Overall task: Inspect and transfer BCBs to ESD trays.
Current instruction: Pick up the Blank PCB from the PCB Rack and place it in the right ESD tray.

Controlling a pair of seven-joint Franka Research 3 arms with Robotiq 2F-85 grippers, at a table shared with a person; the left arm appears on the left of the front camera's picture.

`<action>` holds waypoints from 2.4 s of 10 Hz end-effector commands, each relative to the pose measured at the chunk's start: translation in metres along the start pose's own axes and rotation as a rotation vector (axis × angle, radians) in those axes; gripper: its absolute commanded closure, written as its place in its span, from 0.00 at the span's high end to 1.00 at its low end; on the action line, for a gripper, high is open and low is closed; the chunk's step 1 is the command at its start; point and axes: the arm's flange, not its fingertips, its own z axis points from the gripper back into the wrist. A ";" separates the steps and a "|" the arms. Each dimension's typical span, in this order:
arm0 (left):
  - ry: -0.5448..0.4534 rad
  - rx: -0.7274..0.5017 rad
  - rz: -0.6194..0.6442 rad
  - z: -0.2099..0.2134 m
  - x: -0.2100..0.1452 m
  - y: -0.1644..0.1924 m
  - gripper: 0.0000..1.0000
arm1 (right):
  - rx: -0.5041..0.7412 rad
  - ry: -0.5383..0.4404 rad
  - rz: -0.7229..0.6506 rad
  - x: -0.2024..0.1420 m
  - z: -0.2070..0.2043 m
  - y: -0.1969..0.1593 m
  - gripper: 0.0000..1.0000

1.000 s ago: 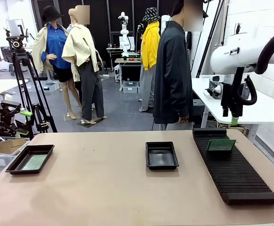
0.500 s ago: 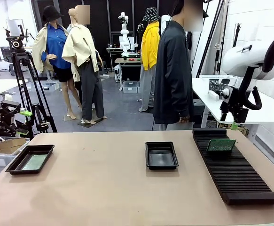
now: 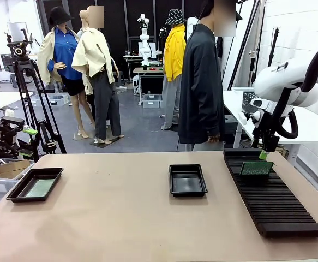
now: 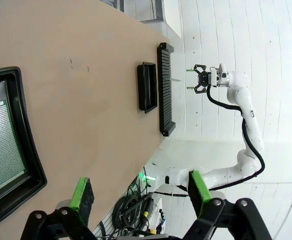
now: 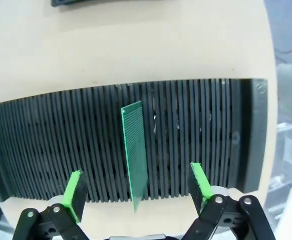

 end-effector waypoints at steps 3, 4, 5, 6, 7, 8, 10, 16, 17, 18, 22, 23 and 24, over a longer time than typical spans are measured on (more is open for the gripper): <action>0.008 0.000 -0.002 0.001 -0.001 -0.001 1.00 | -0.015 0.103 -0.043 0.004 -0.028 -0.012 1.00; 0.008 0.000 -0.002 0.001 -0.001 -0.001 1.00 | -0.015 0.138 -0.050 -0.001 -0.037 -0.015 1.00; 0.008 0.000 -0.002 0.001 -0.001 -0.001 1.00 | -0.014 0.141 -0.042 -0.006 -0.042 -0.017 1.00; 0.008 0.000 -0.002 0.001 -0.001 -0.001 1.00 | -0.009 0.152 -0.037 -0.012 -0.049 -0.017 1.00; 0.008 0.000 -0.002 0.001 -0.001 -0.001 1.00 | -0.006 0.148 -0.032 -0.015 -0.052 -0.018 1.00; 0.008 0.000 -0.002 0.001 -0.001 -0.001 1.00 | -0.013 0.145 -0.020 -0.017 -0.054 -0.017 1.00; 0.008 0.000 -0.002 0.001 -0.001 -0.001 1.00 | -0.011 0.145 -0.019 -0.014 -0.055 -0.018 1.00; 0.008 0.000 -0.002 0.001 -0.001 -0.001 1.00 | -0.012 0.120 -0.019 -0.014 -0.054 -0.019 0.75; 0.008 0.000 -0.002 0.001 -0.001 -0.001 1.00 | -0.015 0.120 -0.024 -0.014 -0.054 -0.019 0.60; 0.008 0.000 -0.002 0.001 -0.001 -0.001 1.00 | -0.015 0.117 -0.021 -0.014 -0.054 -0.020 0.44; 0.008 0.000 -0.002 0.001 -0.001 -0.001 1.00 | -0.004 0.127 -0.022 -0.014 -0.052 -0.022 0.00; 0.008 0.000 -0.002 0.001 -0.001 -0.001 1.00 | 0.012 0.133 -0.026 -0.014 -0.051 -0.024 0.00; 0.008 0.000 -0.002 0.001 -0.001 -0.001 1.00 | 0.019 0.127 -0.023 -0.014 -0.050 -0.025 0.00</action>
